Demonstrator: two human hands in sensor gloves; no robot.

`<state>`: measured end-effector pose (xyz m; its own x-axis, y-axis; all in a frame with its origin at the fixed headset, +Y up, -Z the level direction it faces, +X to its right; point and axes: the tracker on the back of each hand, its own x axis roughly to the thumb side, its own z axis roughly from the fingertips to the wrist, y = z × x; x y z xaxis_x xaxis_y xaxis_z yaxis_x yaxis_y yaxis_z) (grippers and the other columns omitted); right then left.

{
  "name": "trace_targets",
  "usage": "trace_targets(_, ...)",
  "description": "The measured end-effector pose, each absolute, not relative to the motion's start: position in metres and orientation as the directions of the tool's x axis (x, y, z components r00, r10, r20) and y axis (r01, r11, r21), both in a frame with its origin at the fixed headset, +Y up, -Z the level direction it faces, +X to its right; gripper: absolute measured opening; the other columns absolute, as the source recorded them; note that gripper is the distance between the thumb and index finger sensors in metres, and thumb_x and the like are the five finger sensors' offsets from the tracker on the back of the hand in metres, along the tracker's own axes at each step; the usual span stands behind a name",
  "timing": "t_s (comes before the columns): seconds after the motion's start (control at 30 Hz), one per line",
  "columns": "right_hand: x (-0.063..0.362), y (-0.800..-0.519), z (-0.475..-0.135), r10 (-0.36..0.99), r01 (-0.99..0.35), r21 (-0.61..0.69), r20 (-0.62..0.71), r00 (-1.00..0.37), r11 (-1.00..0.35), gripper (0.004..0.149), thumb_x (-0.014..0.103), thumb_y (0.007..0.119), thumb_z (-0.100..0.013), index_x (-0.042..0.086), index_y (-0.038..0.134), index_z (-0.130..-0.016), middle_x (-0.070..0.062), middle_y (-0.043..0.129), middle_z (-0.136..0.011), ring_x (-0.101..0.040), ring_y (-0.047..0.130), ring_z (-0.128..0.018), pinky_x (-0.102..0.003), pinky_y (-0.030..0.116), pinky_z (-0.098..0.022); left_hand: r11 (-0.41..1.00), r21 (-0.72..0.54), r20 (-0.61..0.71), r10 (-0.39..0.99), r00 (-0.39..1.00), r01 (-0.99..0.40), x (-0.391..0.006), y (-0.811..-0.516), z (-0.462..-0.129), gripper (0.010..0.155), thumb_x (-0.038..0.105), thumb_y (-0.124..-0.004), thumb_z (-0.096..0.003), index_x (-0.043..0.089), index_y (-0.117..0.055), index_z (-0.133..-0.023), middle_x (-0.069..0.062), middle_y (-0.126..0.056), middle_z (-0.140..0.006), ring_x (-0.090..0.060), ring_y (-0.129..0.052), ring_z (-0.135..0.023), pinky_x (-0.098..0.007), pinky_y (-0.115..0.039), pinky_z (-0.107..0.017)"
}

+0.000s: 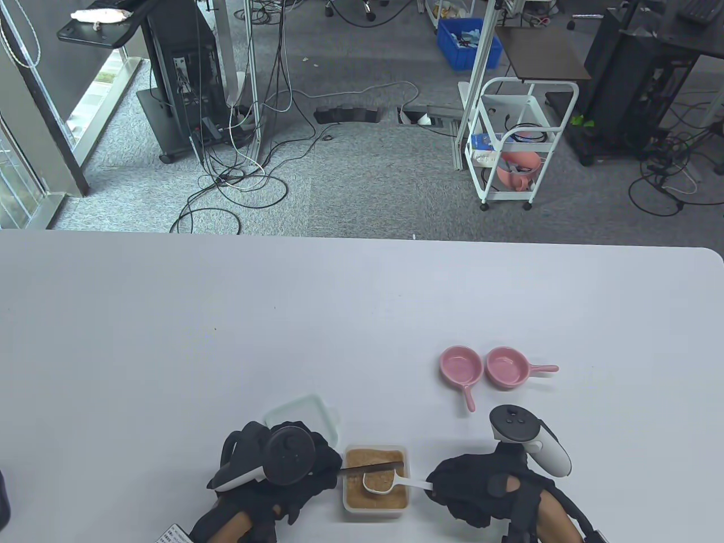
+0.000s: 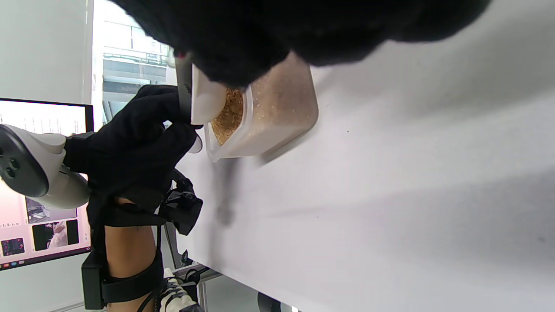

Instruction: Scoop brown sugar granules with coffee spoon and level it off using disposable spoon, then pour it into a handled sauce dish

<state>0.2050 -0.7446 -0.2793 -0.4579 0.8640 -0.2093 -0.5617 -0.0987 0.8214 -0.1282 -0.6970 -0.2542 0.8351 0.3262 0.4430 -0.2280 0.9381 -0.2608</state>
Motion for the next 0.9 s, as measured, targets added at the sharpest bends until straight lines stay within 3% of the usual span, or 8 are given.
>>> trace_targets(0.9, 0.2065, -0.7446, -0.2792, 0.860, -0.567, 0.818, -0.216, -0.461, -0.098, 0.043, 0.038, 0.073, -0.052, 0.010, 0.084, -0.083, 0.003, 0.096, -0.041, -0.020, 0.093, -0.016, -0.050, 0.078, -0.036, 0.946, -0.233, 0.405, 0.307, 0.862, -0.227, -0.1322, -0.6984, -0.2574, 0.040, 0.055, -0.082, -0.0436, 0.049, -0.086, -0.083, 0.020, -0.089, -0.085, -0.014, -0.086, -0.091, -0.050, -0.060, -0.083)
